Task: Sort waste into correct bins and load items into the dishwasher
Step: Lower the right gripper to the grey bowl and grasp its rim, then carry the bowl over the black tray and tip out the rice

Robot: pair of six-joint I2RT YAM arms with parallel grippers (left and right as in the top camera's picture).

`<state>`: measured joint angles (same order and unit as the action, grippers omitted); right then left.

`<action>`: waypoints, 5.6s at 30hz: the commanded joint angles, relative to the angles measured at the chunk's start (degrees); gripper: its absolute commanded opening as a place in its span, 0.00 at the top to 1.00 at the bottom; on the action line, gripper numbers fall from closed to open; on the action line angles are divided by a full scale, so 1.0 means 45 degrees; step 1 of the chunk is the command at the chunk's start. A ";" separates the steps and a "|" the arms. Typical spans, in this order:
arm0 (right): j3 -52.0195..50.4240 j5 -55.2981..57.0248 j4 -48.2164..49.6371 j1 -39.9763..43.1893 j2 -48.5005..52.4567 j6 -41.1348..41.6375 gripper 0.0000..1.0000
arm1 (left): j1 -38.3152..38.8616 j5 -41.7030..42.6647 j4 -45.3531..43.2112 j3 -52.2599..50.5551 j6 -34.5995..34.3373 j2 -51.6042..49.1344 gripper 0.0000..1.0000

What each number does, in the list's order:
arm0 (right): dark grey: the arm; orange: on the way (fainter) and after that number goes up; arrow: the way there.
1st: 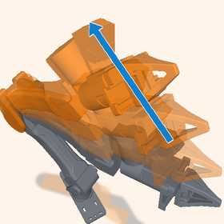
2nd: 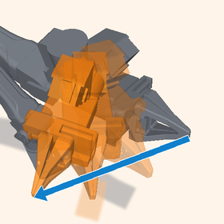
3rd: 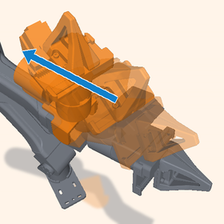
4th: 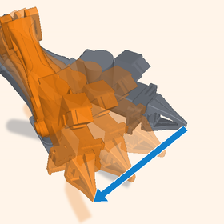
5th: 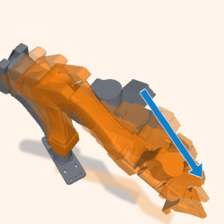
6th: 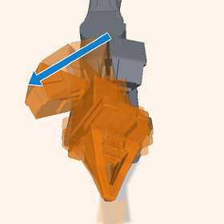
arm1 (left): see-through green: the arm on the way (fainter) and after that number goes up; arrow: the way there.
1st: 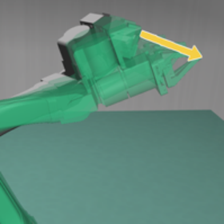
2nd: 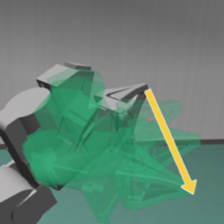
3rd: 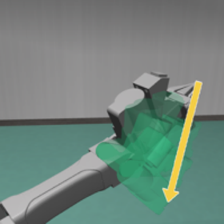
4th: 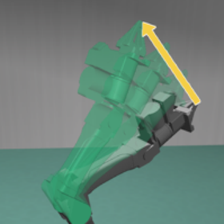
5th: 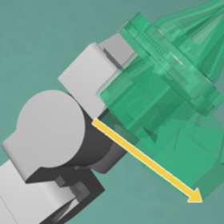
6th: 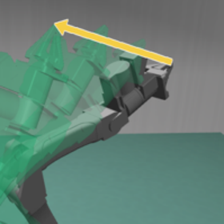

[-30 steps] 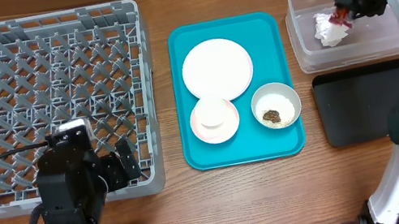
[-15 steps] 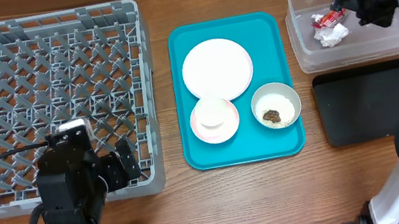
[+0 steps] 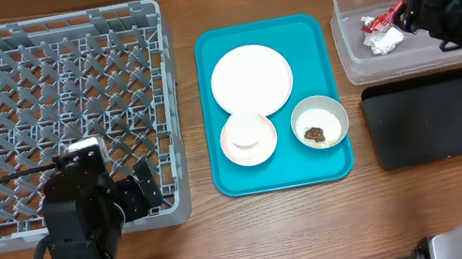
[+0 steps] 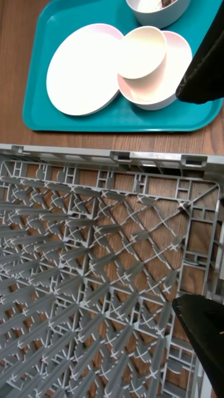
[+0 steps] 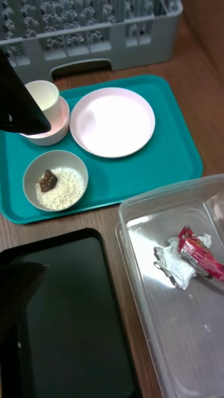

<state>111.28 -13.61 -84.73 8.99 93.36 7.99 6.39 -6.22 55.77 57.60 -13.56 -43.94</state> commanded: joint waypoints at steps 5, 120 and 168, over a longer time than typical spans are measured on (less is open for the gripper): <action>-0.3434 0.0010 0.0797 -0.0092 -0.3502 -0.0214 0.33 | 0.0063 0.0107 -0.0019 0.0321 -0.0185 0.0039 0.00; -0.8306 -0.4051 0.6421 0.0369 -0.1185 0.0466 0.96 | 0.0063 0.0398 0.0170 0.0321 -0.0180 0.0039 0.00; -1.0491 -1.6961 0.7334 0.9170 0.2429 0.0947 0.96 | 0.0063 0.0398 0.0170 0.0321 -0.0185 0.0039 0.00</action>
<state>64.10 -87.90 -51.86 50.30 104.25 10.94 6.39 -4.95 56.62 57.80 -13.56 -43.94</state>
